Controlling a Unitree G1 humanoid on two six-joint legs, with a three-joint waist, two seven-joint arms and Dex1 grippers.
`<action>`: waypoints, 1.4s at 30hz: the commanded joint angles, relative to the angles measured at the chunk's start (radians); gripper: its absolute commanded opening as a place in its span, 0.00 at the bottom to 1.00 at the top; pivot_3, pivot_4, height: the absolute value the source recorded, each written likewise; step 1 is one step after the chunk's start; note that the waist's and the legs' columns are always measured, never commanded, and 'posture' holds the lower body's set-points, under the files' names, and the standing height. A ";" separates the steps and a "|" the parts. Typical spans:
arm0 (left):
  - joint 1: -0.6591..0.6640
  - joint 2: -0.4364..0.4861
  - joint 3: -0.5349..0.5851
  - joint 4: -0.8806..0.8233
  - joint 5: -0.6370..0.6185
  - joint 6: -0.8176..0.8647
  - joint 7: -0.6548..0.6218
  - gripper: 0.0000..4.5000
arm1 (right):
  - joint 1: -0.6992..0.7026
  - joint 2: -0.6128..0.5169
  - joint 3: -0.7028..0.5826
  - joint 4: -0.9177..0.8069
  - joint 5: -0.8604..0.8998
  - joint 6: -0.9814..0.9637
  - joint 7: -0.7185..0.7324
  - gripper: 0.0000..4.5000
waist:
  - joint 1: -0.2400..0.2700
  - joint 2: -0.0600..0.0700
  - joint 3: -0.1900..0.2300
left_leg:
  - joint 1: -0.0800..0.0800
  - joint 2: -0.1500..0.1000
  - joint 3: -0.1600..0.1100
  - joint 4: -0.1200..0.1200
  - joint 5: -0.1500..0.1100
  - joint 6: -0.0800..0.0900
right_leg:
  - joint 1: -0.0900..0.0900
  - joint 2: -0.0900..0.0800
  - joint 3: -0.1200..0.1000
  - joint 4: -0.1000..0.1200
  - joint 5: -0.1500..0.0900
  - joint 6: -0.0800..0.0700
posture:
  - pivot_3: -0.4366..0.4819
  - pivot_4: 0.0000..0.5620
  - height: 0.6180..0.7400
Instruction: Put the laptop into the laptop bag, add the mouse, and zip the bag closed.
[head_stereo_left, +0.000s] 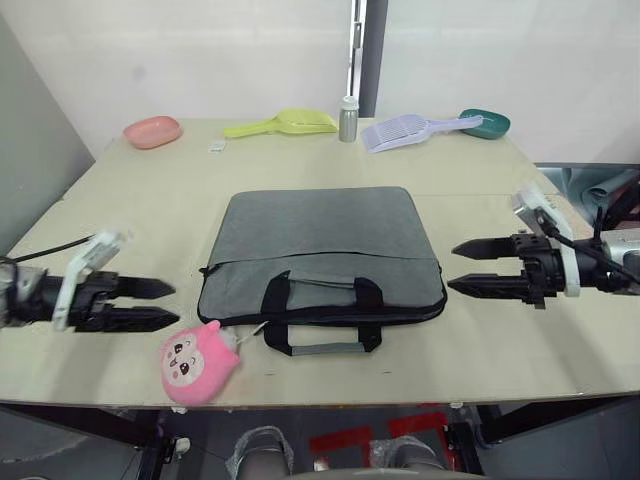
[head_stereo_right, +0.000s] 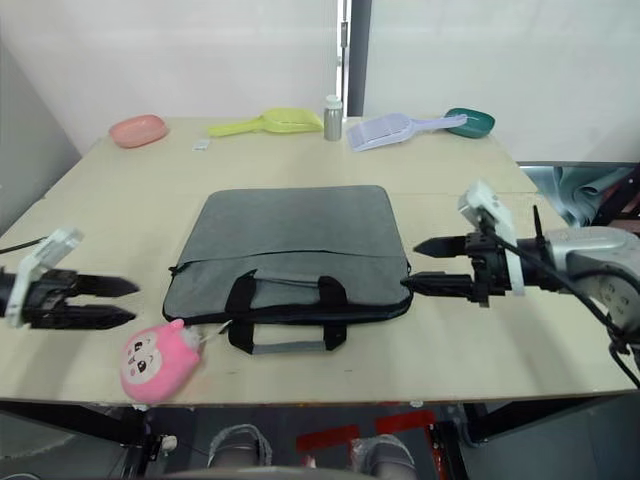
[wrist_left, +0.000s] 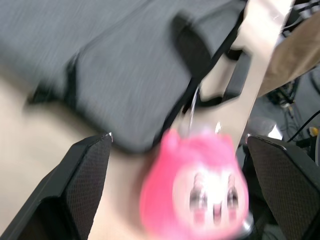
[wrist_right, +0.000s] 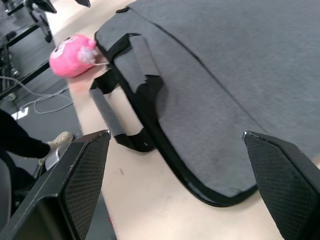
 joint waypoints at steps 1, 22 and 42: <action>0.099 0.007 0.076 -0.020 -0.026 0.021 -0.026 1.00 | 0.002 0.007 -0.030 -0.072 0.065 0.015 -0.022 0.98 | 0.001 0.000 0.000 | 0.000 0.000 0.000 0.000 0.000 0.000 | 0.000 0.000 0.000 0.000 0.000 0.000 | 0.48 0.27 1.00; 0.161 -0.212 -0.013 -0.097 -0.039 0.074 0.185 1.00 | -0.159 0.153 0.232 -0.039 0.039 -0.107 -0.223 0.64 | -0.005 0.000 -0.001 | 0.001 0.000 -0.001 0.003 0.000 0.000 | 0.002 0.000 0.000 0.003 0.000 0.000 | 0.48 0.27 1.00; 0.152 -0.246 -0.024 -0.138 -0.076 0.107 0.225 0.41 | -0.377 0.306 0.775 0.418 -0.580 -0.319 -0.065 0.00 | -0.007 -0.003 -0.007 | 0.002 0.000 -0.003 0.007 0.000 0.000 | 0.003 -0.001 -0.001 0.008 0.000 0.000 | 0.48 0.27 1.00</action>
